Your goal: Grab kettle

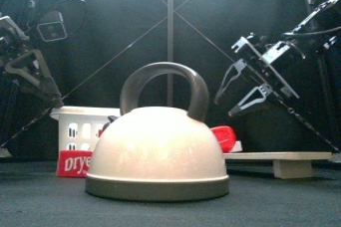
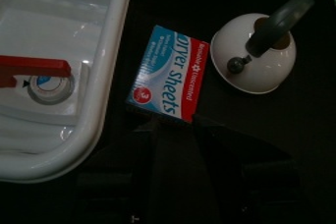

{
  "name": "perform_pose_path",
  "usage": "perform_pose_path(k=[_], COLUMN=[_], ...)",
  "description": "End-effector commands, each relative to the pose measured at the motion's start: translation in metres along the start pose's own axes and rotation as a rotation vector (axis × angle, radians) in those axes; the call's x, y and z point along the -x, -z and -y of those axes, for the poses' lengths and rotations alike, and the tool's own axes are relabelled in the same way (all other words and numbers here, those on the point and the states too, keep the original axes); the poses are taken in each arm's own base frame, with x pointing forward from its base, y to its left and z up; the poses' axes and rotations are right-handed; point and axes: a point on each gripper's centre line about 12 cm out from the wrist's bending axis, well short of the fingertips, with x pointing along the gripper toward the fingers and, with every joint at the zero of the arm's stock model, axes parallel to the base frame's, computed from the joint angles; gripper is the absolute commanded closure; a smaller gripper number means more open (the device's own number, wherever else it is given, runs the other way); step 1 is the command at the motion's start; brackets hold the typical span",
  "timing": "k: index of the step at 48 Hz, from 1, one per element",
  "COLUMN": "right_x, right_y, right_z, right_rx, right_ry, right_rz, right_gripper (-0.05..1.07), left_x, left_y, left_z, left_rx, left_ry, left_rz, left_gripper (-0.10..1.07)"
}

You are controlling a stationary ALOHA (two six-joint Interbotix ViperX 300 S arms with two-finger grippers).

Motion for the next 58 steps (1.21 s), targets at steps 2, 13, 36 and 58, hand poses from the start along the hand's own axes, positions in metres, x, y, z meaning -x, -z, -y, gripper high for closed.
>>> perform_pose_path(k=[2,13,36,58], right_x=[0.015,0.034,0.029,0.022], right_y=[0.008,0.029,0.054,0.064], right_z=[-0.023,-0.070,-0.120,-0.146], right_rx=[0.080,0.375,0.460,0.477], right_ry=[-0.130,-0.338,-0.387,-0.365], right_rz=[-0.064,-0.105,-0.230,-0.284], right_gripper=[0.20,0.20,0.20,0.20], left_x=[0.000,0.000,0.000,0.000], left_y=[-0.003,-0.003,-0.003,-0.003], left_z=[0.000,-0.001,-0.001,-0.002], left_rx=[0.010,0.013,0.021,0.022], left_ry=[-0.001,-0.007,-0.009,-0.009], left_rz=[0.006,0.007,0.007,0.007], left_gripper=[0.22,0.22,0.22,0.22])
